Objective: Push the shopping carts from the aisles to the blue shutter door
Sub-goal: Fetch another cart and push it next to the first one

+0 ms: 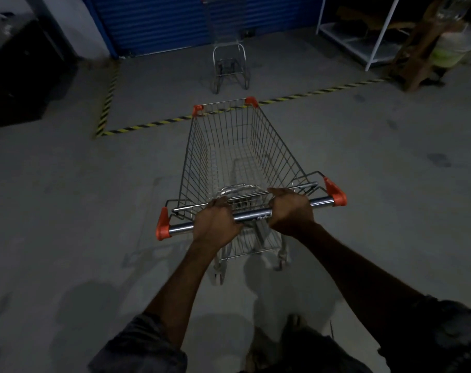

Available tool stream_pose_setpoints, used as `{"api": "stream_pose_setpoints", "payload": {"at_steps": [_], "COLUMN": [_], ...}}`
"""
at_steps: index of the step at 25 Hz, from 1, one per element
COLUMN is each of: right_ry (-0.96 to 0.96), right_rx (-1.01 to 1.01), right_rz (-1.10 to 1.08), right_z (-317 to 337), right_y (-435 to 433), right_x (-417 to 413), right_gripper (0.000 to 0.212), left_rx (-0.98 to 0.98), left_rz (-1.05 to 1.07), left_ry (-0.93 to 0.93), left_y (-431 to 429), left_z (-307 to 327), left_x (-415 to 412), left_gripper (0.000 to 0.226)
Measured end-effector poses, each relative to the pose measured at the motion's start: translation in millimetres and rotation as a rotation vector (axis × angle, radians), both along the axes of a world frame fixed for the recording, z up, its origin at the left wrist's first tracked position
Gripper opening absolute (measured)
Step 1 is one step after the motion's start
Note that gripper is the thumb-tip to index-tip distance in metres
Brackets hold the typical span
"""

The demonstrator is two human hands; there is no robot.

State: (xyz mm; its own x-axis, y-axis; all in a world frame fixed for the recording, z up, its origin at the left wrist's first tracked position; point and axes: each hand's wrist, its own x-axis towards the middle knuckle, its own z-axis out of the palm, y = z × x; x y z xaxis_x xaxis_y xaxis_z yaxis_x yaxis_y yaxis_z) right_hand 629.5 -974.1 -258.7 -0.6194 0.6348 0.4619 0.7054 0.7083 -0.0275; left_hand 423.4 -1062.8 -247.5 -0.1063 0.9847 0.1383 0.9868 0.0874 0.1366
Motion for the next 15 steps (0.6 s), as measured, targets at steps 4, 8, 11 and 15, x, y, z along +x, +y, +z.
{"api": "stream_pose_setpoints", "payload": {"at_steps": [4, 8, 11, 15], "right_ry": [0.126, 0.037, -0.237, -0.201], "right_rx": [0.176, 0.057, -0.236, -0.286], "right_rz": [0.059, 0.043, -0.132, -0.101], "right_z": [-9, -9, 7, 15], "right_y": [82, 170, 231, 314], "right_x": [-21, -46, -64, -83], "right_gripper": [0.018, 0.047, 0.044, 0.043], "left_rx": [0.064, 0.133, 0.164, 0.094], "left_rz": [-0.018, -0.021, -0.006, 0.02], "left_ry": [0.035, 0.074, 0.036, 0.087], "left_y": [83, 170, 235, 320], "left_z": [-2, -6, -7, -1], "left_x": [-25, -50, -64, -82], "left_gripper": [0.05, 0.063, 0.064, 0.061]}}
